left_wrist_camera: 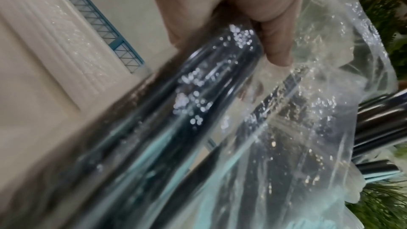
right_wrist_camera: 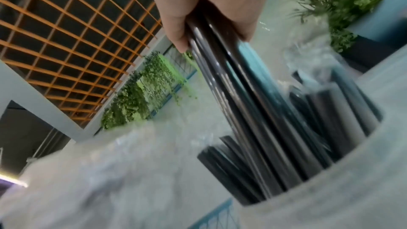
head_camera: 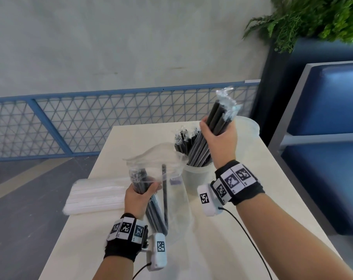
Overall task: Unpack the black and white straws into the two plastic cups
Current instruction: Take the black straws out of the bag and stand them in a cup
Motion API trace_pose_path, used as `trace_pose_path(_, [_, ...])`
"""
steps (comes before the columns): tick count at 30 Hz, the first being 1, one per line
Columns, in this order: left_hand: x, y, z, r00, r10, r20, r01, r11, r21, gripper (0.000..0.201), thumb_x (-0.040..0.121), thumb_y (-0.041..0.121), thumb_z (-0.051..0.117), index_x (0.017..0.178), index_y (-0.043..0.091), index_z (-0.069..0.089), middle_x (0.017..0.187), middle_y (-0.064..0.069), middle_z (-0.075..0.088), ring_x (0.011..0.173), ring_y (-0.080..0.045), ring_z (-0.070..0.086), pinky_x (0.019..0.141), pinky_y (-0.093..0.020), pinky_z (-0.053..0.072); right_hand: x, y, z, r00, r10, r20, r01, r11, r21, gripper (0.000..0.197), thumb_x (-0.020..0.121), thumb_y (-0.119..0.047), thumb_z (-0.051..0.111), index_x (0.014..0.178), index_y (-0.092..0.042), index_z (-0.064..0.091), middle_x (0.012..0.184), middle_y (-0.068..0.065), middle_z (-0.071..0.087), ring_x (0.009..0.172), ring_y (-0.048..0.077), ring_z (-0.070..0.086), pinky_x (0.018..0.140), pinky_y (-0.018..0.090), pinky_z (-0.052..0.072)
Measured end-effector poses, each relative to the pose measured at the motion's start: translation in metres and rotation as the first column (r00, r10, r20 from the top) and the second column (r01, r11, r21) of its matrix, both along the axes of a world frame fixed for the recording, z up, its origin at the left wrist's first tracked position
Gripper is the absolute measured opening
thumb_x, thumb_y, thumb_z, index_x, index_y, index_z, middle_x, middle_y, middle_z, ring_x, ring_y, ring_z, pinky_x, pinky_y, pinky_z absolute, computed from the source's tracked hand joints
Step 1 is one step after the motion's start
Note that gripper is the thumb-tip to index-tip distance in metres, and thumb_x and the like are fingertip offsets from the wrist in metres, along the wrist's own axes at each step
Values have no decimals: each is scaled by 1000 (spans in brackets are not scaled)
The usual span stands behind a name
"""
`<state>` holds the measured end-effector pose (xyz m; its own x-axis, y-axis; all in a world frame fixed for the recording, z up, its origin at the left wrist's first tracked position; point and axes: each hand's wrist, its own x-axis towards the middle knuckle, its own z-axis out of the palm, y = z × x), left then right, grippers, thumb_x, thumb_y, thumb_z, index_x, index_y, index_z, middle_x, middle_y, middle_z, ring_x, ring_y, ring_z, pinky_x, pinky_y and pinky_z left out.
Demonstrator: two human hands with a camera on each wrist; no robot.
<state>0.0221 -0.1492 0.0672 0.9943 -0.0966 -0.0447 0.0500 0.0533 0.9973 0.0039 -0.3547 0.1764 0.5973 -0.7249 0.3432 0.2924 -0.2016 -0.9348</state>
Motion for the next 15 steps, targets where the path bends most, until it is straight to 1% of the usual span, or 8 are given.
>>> trace_pose_path(1, [-1, -1, 1, 1000, -5, 8, 5, 1000, -1, 14, 78, -2, 67, 78, 10, 60, 54, 13, 69, 55, 2, 66, 54, -8, 50, 3, 2, -5, 999, 11, -44, -12, 1000, -22, 32, 77, -17, 73, 106, -6, 61, 91, -4, 68, 79, -2, 62, 69, 5, 47])
trace_pose_path(2, [-1, -1, 2, 1000, -8, 11, 8, 1000, -1, 14, 78, -2, 67, 79, 10, 60, 55, 14, 69, 55, 2, 66, 55, -8, 50, 7, 3, -11, 994, 26, -103, -31, 999, -43, 31, 77, -18, 73, 103, -6, 62, 91, -1, 69, 79, 2, 63, 71, 10, 48])
trace_pose_path(5, [0, 1, 2, 1000, -8, 24, 8, 1000, -16, 13, 77, -2, 68, 80, 9, 62, 58, 13, 71, 58, 1, 67, 57, -10, 52, 17, 3, -24, 952, 82, -294, -114, 989, -93, 34, 75, -24, 74, 103, -6, 64, 94, 4, 71, 87, 15, 66, 82, 31, 53])
trace_pose_path(6, [1, 1, 2, 1000, -9, 27, 9, 1000, -13, 13, 76, -1, 69, 80, 9, 62, 59, 12, 71, 59, 1, 67, 58, -10, 52, 18, 3, -27, 932, 97, -348, -140, 985, -100, 36, 75, -25, 75, 104, -6, 64, 97, 6, 71, 89, 17, 65, 84, 34, 53])
trace_pose_path(10, [3, -2, 1, 999, -11, 31, 11, 1000, -12, 13, 76, -1, 69, 80, 10, 63, 61, 12, 71, 61, 0, 68, 60, -12, 53, 19, 5, -31, 857, 114, -502, -207, 969, -133, 37, 78, -21, 73, 104, -1, 57, 99, 9, 66, 89, 18, 59, 77, 23, 44])
trace_pose_path(12, [4, -3, 0, 999, -14, 31, 15, 1000, -11, 14, 76, -2, 69, 80, 10, 63, 61, 12, 71, 61, 0, 68, 59, -12, 53, 20, 5, -28, 834, 126, -537, -235, 962, -139, 38, 78, -19, 73, 107, -1, 55, 105, 12, 66, 98, 23, 61, 77, 22, 42])
trace_pose_path(14, [5, -4, -2, 999, -17, 29, 17, 1000, -6, 14, 75, -1, 70, 81, 10, 63, 61, 12, 71, 61, 0, 67, 59, -12, 53, 21, 5, -24, 835, 108, -539, -234, 957, -171, 49, 76, -18, 74, 116, -4, 49, 111, 12, 64, 104, 25, 60, 78, 20, 41])
trace_pose_path(15, [6, -4, -2, 999, -18, 27, 19, 1000, -7, 14, 75, -1, 71, 81, 10, 63, 61, 11, 72, 61, 0, 68, 60, -12, 53, 21, 6, -23, 867, 89, -490, -211, 957, -198, 58, 75, -17, 76, 122, -7, 44, 114, 11, 63, 106, 24, 59, 80, 20, 40])
